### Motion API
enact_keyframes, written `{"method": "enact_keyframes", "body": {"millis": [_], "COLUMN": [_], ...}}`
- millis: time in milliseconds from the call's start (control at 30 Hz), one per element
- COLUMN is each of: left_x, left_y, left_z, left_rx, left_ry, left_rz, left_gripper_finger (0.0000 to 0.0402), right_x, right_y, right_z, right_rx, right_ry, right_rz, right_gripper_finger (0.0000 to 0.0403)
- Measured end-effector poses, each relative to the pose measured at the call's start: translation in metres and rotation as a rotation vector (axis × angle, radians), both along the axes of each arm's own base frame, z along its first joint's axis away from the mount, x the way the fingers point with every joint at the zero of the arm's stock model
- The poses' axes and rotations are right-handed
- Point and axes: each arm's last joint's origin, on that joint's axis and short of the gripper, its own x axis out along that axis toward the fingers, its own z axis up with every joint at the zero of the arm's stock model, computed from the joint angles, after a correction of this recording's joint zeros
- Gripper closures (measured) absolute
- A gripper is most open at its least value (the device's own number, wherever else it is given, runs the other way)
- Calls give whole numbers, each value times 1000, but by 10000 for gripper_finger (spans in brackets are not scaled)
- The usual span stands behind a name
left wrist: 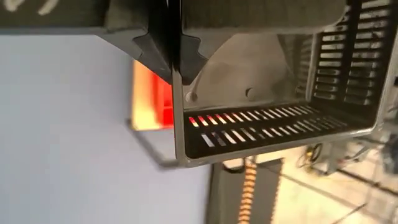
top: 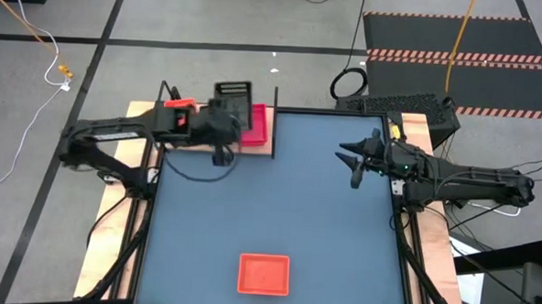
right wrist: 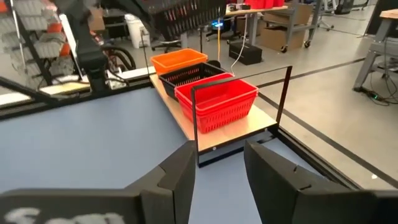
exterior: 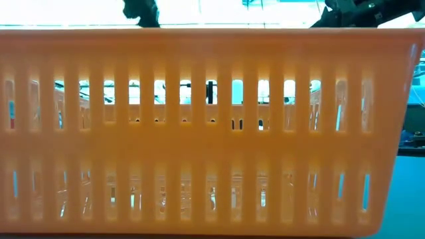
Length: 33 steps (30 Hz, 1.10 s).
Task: Stack baskets on shelf by color
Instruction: Stack the black bin on top of the other black bin on the shelf
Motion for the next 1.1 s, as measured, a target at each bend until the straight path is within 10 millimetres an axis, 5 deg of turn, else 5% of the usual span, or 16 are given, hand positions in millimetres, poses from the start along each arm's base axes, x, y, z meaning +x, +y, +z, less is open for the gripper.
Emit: {"method": "enact_keyframes", "body": {"millis": [267, 467, 1100], "left_x": [-49, -63, -69], "left_y": [31, 45, 54], "left_z": [-64, -98, -135], "left_rx": [39, -33, -161], "left_ry": [22, 33, -30], "left_rz": [79, 89, 96], "left_gripper_finger": [394, 397, 393], "right_x": [0, 0, 0], "right_y": [0, 0, 0], "right_z": [1, 1, 1], "right_rx": [44, 45, 48], "right_ry": [-27, -27, -28], "right_rz": [-13, -13, -11], "right_gripper_finger": [273, 273, 273]}}
